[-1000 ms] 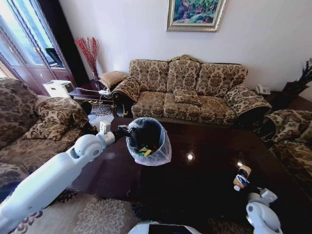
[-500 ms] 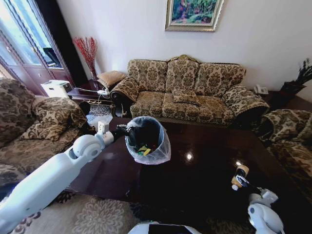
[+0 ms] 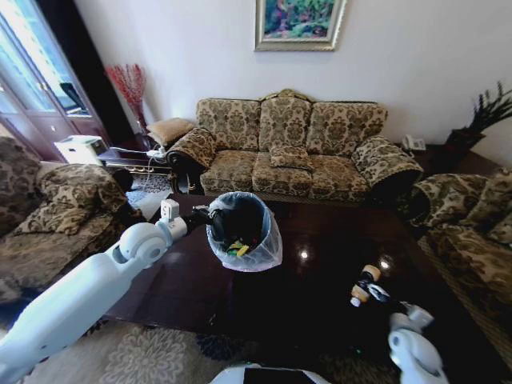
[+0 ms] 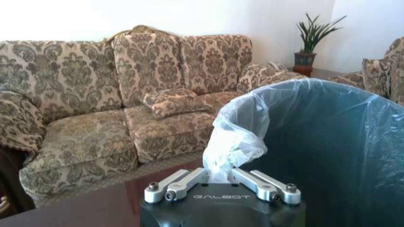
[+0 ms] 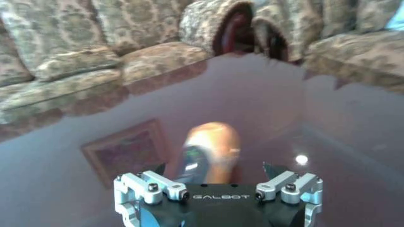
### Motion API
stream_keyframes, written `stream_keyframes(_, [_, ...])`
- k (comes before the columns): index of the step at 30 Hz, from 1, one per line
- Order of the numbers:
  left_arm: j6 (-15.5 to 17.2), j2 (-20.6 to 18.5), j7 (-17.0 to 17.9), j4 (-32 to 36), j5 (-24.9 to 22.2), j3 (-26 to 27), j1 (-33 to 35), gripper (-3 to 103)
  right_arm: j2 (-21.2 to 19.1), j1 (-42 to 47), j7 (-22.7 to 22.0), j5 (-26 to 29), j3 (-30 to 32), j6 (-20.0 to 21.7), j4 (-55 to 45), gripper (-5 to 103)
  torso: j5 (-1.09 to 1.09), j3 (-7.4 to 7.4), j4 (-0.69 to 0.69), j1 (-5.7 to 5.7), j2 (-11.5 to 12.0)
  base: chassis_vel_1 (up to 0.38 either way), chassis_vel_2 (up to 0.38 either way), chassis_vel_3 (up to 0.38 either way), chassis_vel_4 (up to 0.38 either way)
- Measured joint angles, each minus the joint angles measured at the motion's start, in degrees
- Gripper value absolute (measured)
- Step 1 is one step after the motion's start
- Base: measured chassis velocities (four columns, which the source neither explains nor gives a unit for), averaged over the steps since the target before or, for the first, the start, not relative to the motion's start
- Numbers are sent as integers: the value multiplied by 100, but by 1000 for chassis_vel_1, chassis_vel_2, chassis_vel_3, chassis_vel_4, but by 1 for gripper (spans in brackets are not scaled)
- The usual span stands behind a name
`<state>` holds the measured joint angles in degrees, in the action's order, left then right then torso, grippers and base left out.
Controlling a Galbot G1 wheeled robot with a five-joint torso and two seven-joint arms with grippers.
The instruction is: Move to the front of the table and place the trash on the table into the trash bin.
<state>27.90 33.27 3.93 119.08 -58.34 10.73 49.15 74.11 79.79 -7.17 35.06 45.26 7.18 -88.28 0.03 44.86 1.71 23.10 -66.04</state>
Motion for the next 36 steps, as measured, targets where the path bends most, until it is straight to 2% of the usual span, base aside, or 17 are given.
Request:
stream_keyframes(4, [4,-42,19,29,0,162,129,2,204,-181,-121,-127,-333,93,-136,100,-14,0,7,0,0,40,63,-10,0])
stream_keyframes(6, [5,-59,23,62,1,280,231,2,287,-255,-455,-205,-470,200,-201,100,-5,0,9,0,0,57,85,-5,-21])
stream_keyframes(7, [5,-59,23,83,2,334,287,2,314,-266,-768,-245,-529,300,-274,100,-5,0,9,0,0,0,0,0,0])
stream_keyframes(8, [5,-59,23,83,2,334,287,2,314,-266,-768,-245,-529,300,-274,100,-5,0,9,0,0,0,0,0,0])
stream_keyframes(10, [5,-48,7,109,3,399,370,2,346,-260,-1232,-219,-569,479,-453,100,-6,0,5,0,0,0,0,0,0])
stream_keyframes(12, [-3,-23,-8,111,15,419,408,2,335,-221,-1476,-175,-584,543,-588,100,-3,0,1,0,0,0,0,0,0])
stream_keyframes(16, [-13,-5,-21,112,18,420,414,2,288,-183,-1514,-169,-572,544,-639,100,-4,0,-1,0,0,0,0,0,0])
stream_keyframes(22, [-20,-4,-31,98,21,406,377,2,180,-277,-1259,-73,-549,471,-462,100,-5,0,4,0,0,0,0,0,0])
stream_keyframes(23, [-23,-6,-36,91,20,401,375,2,131,-330,-849,-15,-553,323,-375,100,-4,0,4,0,0,0,0,0,0])
stream_keyframes(25, [-28,-8,-36,91,21,399,378,2,70,-375,-405,23,-610,141,-334,100,-4,0,3,0,0,0,0,0,0])
stream_keyframes(26, [-30,-8,-38,100,20,398,397,2,-6,-458,-4,32,-753,-51,-316,100,-2,0,2,0,0,0,0,0,0])
stream_keyframes(32, [-34,3,-43,102,12,282,361,2,-108,-945,61,50,-1179,-83,-259,100,-3,0,5,0,0,0,0,0,0])
stream_keyframes(36, [-34,-24,-49,76,-3,225,311,2,16,-1473,135,-54,-1488,-52,34,100,-5,1,1,1,1,0,0,0,0])
